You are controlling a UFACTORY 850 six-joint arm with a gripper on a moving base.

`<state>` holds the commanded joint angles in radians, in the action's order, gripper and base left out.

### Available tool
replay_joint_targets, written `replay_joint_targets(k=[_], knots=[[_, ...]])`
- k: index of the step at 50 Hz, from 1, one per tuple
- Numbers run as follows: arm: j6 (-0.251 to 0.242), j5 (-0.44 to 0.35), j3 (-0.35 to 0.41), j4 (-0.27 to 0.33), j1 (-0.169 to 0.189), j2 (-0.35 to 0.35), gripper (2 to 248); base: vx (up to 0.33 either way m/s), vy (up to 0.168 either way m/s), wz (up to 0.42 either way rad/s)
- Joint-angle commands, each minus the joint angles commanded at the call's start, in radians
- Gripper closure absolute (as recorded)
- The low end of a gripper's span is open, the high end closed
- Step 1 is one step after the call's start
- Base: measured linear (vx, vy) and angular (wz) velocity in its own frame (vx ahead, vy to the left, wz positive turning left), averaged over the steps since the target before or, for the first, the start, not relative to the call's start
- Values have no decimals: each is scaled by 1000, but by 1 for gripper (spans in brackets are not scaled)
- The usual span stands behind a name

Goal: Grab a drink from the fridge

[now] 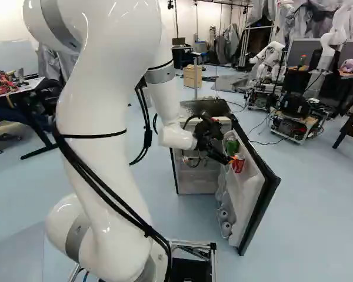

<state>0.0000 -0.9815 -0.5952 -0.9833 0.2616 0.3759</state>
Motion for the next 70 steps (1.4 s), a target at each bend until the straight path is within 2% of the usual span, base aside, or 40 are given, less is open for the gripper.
replay_joint_targets(k=[55,70], knots=[[0,43,-7,0,72,5,3,0,0,0],[-2,55,-9,0,77,6,3,0,0,0]])
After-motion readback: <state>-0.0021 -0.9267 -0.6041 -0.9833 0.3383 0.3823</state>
